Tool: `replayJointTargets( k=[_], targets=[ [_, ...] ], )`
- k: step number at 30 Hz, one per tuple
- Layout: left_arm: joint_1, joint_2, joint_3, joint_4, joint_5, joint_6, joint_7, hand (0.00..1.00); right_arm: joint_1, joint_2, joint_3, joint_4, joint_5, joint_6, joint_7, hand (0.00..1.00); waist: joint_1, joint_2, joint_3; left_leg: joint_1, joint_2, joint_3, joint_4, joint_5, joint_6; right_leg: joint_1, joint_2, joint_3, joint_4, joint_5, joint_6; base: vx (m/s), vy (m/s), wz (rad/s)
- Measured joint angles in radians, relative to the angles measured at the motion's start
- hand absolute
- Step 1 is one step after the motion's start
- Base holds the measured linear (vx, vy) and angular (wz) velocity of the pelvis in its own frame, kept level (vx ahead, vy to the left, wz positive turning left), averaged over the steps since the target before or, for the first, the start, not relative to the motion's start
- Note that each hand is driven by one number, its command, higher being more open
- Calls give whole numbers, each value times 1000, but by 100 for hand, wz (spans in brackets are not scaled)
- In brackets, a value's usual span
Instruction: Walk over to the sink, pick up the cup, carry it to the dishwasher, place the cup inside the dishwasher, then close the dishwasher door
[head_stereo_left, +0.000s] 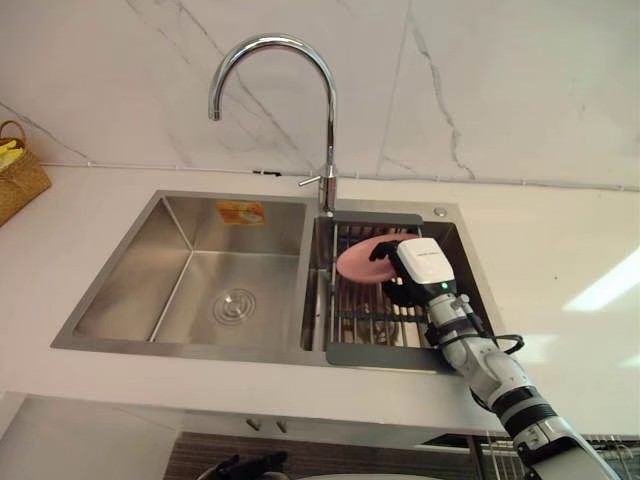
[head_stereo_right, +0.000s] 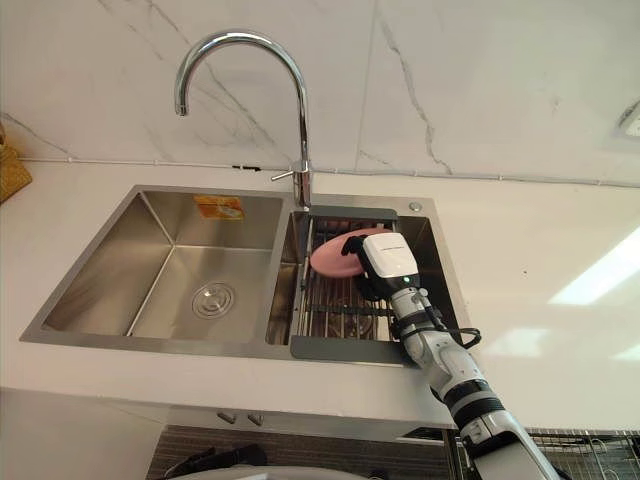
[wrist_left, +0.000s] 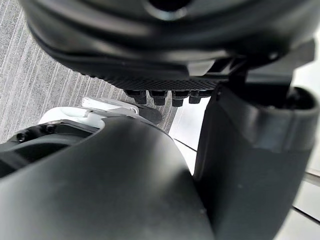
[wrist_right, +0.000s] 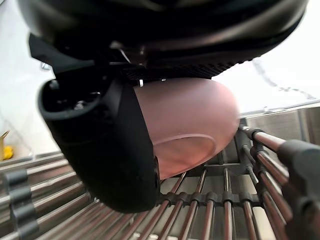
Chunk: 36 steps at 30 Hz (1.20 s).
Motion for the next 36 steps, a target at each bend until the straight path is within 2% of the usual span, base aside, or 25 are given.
replayJointTargets(
  k=[11,15,19,20,21,23,26,28,30,33,36],
  targets=[
    [-5,10,-15,0,-2,-16,0,100,-63,-32,30,28,9,-21,31,0,10,-12,9,1,0,-11,0,2,1,8,1,-11,0,-1,1,-5,-2,3],
    [-4,10,-13,2,-2,-18,1,100,-52,-34,16,-32,114,-10,45,0,1,-11,10,1,1,-10,0,2,1,8,2,-9,0,-1,1,0,0,0],
    [-4,5,-7,1,-2,-19,4,100,36,24,-136,-301,398,2,90,0,-8,-8,13,3,2,6,0,2,1,0,2,7,0,2,2,-9,-4,-11],
    [-3,1,3,2,-1,-18,6,100,50,46,-221,-405,531,16,129,0,-10,-8,13,6,7,21,0,1,1,-7,2,23,0,6,-1,-13,-3,-25],
    [-3,0,9,3,-1,-17,5,100,54,49,-255,-443,582,21,141,0,-11,-8,13,8,7,28,0,0,1,-9,2,30,0,7,-1,-26,2,-29],
    [-2,-4,26,16,-2,-7,-1,100,83,52,-401,-578,745,26,164,0,-25,-8,13,25,7,52,0,-4,1,-9,5,55,1,10,-4,-37,10,-32],
    [-1,-4,35,38,-23,15,-13,100,100,52,-498,-645,881,25,167,0,-50,-8,12,50,17,89,-1,-11,-3,-9,15,93,2,14,-9,-49,-4,-43],
    [-1,-4,53,70,-56,24,-13,100,135,56,-568,-689,1034,21,161,0,-77,-7,10,72,28,129,-1,-16,-6,-17,26,132,2,12,-9,-56,-12,-50],
    [-2,-2,53,86,-70,26,-9,100,174,74,-612,-722,1070,13,134,0,-95,-6,9,82,35,155,-1,-18,-8,-26,34,153,2,12,-10,-45,-15,-50],
    [-2,-4,53,98,-77,48,9,100,259,83,-673,-783,1032,7,52,0,-116,-12,4,101,45,198,-1,-25,-17,-47,41,181,19,7,-21,-29,-10,-42],
    [-3,-8,52,85,48,38,17,100,319,91,-771,-807,1000,14,-24,0,-128,-17,-9,107,46,236,-1,-27,-19,-86,42,217,60,1,-24,-8,7,-34]
  ],
)
